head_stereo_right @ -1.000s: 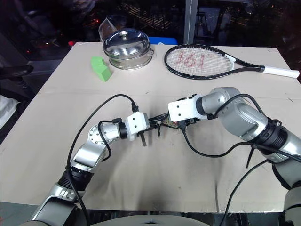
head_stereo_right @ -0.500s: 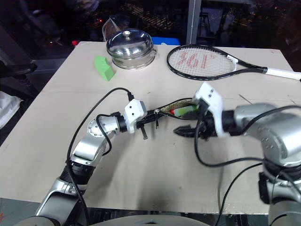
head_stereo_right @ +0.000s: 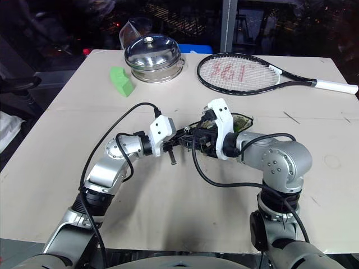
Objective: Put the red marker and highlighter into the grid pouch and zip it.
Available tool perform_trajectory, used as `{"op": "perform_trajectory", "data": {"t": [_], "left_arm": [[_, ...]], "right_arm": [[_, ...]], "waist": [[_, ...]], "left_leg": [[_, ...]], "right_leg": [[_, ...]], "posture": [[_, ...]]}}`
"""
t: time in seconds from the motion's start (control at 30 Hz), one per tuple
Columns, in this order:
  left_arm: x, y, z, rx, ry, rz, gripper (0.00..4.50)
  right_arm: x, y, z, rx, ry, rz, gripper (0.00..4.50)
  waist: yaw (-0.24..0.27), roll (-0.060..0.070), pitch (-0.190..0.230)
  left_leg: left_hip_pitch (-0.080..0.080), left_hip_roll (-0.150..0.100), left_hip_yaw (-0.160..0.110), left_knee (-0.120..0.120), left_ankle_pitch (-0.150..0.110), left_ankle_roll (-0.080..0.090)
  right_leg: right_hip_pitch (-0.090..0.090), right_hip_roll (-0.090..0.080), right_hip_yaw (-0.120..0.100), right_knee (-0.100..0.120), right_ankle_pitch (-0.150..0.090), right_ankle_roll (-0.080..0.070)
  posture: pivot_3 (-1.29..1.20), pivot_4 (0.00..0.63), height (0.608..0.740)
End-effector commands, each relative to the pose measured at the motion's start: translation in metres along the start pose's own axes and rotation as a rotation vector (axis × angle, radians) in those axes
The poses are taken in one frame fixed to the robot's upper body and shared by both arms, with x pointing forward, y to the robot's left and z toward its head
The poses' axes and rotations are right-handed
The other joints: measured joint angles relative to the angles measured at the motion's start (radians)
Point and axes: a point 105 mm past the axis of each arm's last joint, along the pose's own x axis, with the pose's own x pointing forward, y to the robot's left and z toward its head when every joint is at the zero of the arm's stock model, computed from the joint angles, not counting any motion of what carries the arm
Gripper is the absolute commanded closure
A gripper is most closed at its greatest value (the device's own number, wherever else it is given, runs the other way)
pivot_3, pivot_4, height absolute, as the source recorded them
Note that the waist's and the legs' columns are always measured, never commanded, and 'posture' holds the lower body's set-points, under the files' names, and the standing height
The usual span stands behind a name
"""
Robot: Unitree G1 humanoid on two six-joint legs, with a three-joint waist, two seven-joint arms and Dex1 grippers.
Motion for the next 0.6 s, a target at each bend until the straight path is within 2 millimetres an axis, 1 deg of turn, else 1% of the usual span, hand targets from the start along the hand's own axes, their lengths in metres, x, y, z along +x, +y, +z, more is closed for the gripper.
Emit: {"op": "perform_trajectory", "data": {"t": [0.03,0.07,0.1,0.13,0.23,0.3,0.33,0.47,0.53,0.6], "left_arm": [[0.001,-0.002,0.022,0.066,-0.051,-0.007,4.5],[0.001,-0.002,0.022,0.068,-0.05,-0.006,4.5],[0.001,-0.002,0.023,0.07,-0.05,-0.005,4.5],[0.001,-0.002,0.024,0.071,-0.049,-0.004,4.5],[-0.001,-0.001,0.024,0.071,-0.046,0.0,4.5],[-0.003,0.002,0.023,0.072,-0.036,0.01,4.5],[-0.005,0.004,0.021,0.073,-0.029,0.016,4.5],[-0.011,0.009,0.016,0.082,-0.008,0.037,4.5],[-0.012,0.011,0.014,0.089,-0.002,0.043,4.5],[-0.012,0.011,0.013,0.094,0.001,0.046,4.5]], "right_arm": [[0.004,0.001,0.005,-0.014,-0.012,-0.02,3.37],[0.004,0.0,0.005,-0.013,-0.01,-0.031,3.71],[0.004,-0.001,0.005,-0.009,-0.011,-0.043,4.23],[0.004,-0.003,0.005,-0.005,-0.013,-0.051,4.42],[0.001,-0.005,0.006,-0.001,-0.023,-0.068,4.42],[-0.01,-0.014,0.008,-0.012,-0.038,-0.117,4.42],[-0.019,-0.022,0.009,-0.015,-0.05,-0.16,4.42],[-0.069,-0.062,0.012,-0.004,-0.111,-0.383,4.42],[-0.094,-0.076,0.01,-0.001,-0.114,-0.463,4.42],[-0.107,-0.082,0.007,-0.006,-0.104,-0.504,4.42]], "waist": [[-0.001,0.0,0.0],[-0.001,0.0,0.0],[-0.001,0.0,0.0],[-0.001,0.0,0.0],[-0.002,0.0,0.0],[-0.002,0.0,0.0],[-0.002,0.0,0.0],[0.005,0.0,0.0],[0.003,0.0,0.0],[0.002,0.0,0.0]], "left_leg": [[0.0,0.0,0.0,0.0,0.0,0.0],[0.0,0.0,0.0,0.0,0.0,0.0],[0.0,0.0,0.0,0.0,0.0,0.0],[0.0,0.0,0.0,0.0,0.0,0.0],[0.0,0.0,0.0,0.0,0.0,0.0],[0.0,0.0,0.0,0.0,0.0,0.0],[0.0,0.0,0.0,0.0,0.0,0.0],[0.0,-0.001,0.0,0.0,0.0,0.0],[0.0,-0.001,0.0,0.0,0.0,0.0],[0.0,-0.001,0.0,-0.001,0.0,0.0]], "right_leg": [[0.0,0.0,0.0,0.0,0.0,0.0],[0.0,0.0,0.0,0.0,0.0,0.0],[0.0,0.0,0.0,0.0,0.0,0.0],[0.0,0.0,0.0,0.0,0.0,0.0],[0.0,0.0,0.0,0.0,0.0,0.0],[0.0,0.0,0.0,0.0,0.0,0.0],[0.0,0.0,0.0,0.0,0.0,0.0],[0.0,-0.002,-0.001,-0.001,0.0,0.0],[0.0,-0.003,0.0,-0.001,0.0,0.0],[0.0,-0.004,0.0,-0.001,0.0,0.0]], "posture": [[0.0,0.15,0.74],[0.0,0.15,0.74],[0.0,0.15,0.74],[0.0,0.15,0.74],[0.0,0.15,0.74],[0.0,0.15,0.74],[0.0,0.15,0.74],[0.0,0.15,0.74],[0.0,0.15,0.74],[0.0,0.15,0.74]]}}
